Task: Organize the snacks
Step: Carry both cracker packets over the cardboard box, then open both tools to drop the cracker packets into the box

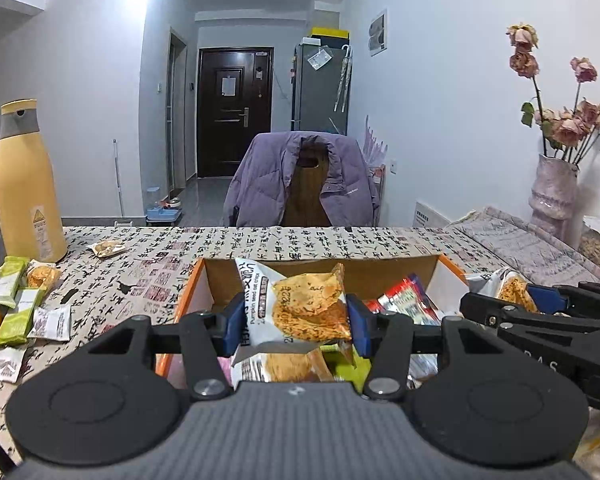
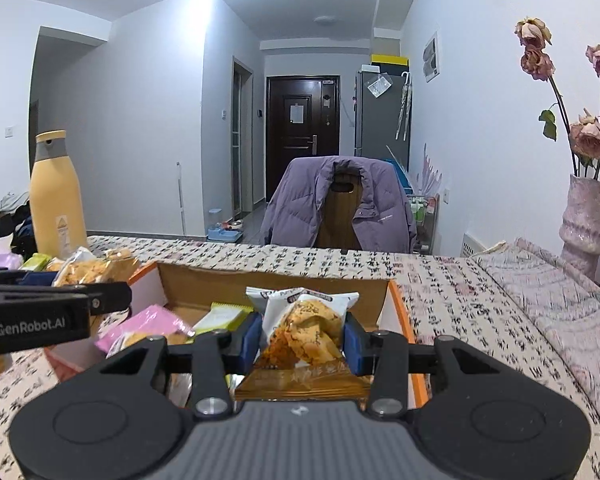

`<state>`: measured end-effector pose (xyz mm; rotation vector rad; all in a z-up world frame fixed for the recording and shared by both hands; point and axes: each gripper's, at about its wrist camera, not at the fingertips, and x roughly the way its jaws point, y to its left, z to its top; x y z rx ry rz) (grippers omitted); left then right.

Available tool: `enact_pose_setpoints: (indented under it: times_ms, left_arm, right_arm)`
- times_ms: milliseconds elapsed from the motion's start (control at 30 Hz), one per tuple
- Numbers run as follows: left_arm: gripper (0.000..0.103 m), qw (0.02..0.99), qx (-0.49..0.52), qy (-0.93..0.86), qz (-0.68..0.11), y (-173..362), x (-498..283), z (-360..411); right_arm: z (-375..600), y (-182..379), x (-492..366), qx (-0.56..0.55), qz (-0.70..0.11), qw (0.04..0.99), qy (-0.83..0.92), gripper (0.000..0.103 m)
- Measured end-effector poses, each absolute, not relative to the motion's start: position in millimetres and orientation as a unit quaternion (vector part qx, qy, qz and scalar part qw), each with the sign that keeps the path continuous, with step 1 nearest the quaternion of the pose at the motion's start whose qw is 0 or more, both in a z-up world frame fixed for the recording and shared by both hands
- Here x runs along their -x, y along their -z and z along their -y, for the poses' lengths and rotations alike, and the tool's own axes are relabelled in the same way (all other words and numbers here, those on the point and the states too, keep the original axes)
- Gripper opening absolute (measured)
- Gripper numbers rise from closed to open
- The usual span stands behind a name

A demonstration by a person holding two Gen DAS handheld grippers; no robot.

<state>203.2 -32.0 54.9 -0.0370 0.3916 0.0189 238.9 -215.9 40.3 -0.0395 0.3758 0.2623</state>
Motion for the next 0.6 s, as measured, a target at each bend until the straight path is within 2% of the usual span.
enact_pose_setpoints:
  times_ms: [600]
  left_arm:
    - [0.052,0.976,0.042,-0.035,-0.212,-33,-272,18]
  right_arm:
    - [208,-24,-302,0.01,-0.198,0.973,-0.12,0.041]
